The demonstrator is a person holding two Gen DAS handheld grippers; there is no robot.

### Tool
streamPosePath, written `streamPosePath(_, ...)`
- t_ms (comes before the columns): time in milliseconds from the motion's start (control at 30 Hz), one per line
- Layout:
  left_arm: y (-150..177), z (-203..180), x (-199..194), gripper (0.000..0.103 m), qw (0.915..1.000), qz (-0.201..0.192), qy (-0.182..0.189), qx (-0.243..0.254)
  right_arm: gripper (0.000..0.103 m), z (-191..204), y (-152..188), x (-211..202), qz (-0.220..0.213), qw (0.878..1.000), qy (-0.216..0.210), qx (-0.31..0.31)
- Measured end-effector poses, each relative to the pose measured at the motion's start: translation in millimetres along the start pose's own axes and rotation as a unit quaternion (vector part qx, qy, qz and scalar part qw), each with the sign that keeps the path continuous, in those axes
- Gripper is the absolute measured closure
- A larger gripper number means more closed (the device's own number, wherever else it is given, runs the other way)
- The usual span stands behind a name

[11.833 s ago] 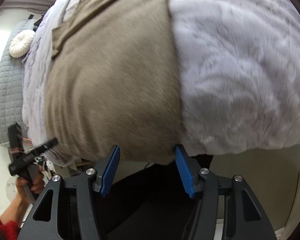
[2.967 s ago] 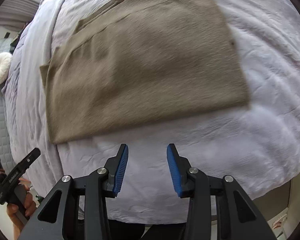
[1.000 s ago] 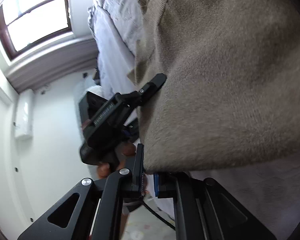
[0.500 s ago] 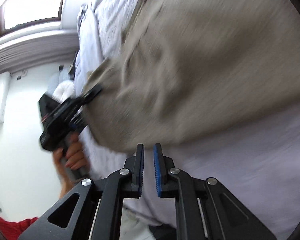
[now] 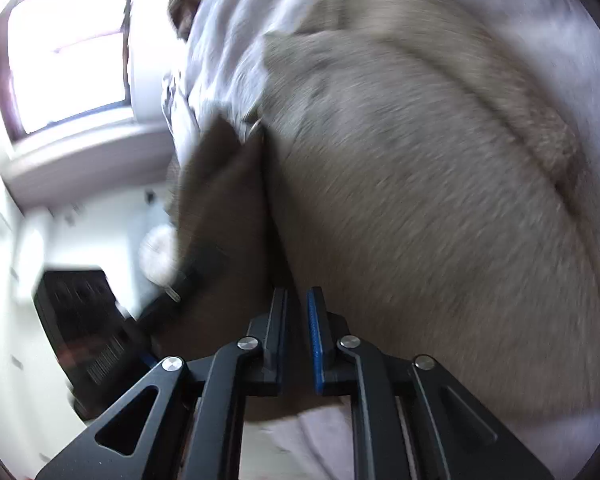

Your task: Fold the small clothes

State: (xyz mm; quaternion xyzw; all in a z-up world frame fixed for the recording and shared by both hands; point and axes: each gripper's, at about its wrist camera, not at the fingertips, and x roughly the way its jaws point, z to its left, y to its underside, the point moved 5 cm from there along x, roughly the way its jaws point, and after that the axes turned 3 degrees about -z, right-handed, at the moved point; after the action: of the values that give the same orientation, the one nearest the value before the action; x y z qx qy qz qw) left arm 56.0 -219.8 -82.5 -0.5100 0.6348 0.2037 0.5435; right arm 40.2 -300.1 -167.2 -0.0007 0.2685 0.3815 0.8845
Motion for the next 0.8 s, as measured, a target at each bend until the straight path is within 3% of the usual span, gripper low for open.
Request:
streamPosePath(67, 3, -5, 7, 0.083, 1.0, 0.004, -0.003, 0.003, 0.053, -16, -12, 1, 0.001, 0.998, -0.035, 0.047)
streamPosePath(133, 4, -8, 5, 0.082, 0.9999, 0.0, -0.014, 0.009, 0.051, -23, -18, 4, -0.001, 0.995, -0.065, 0.079)
streamPosePath(200, 4, -10, -3, 0.071, 0.9998, -0.003, -0.013, 0.017, 0.05, -27, -27, 4, -0.005, 0.988, -0.107, 0.108)
streamPosePath(267, 4, -15, -10, 0.033, 0.9998, -0.013, 0.0, 0.012, 0.043, -24, -34, 7, -0.003, 0.986, -0.123, 0.112)
streamPosePath(300, 4, -16, -21, 0.028, 0.9995, -0.031, 0.0, 0.012, 0.042, -21, -38, 9, 0.001, 0.986, -0.125, 0.11)
streamPosePath(400, 6, -19, -43, 0.026, 0.9985, -0.05, 0.004, 0.023, 0.04, -10, -43, 19, 0.027, 0.989, -0.114, 0.086)
streamPosePath(567, 11, 10, -78, 0.026, 0.9957, -0.091, -0.008, -0.014, 0.04, 13, -49, 43, 0.058, 0.995, -0.07, 0.038)
streamPosePath(633, 13, 41, -84, 0.026, 0.9918, -0.109, -0.051, -0.044, 0.039, 25, -49, 55, 0.072, 0.996, -0.043, 0.006)
streamPosePath(733, 23, 98, -73, 0.026, 0.9821, -0.1, -0.127, -0.096, 0.039, 39, -49, 69, 0.097, 0.994, 0.003, -0.047)
streamPosePath(800, 35, 135, -55, 0.026, 0.9734, -0.074, -0.172, -0.132, 0.051, 45, -48, 79, 0.106, 0.99, 0.041, -0.08)
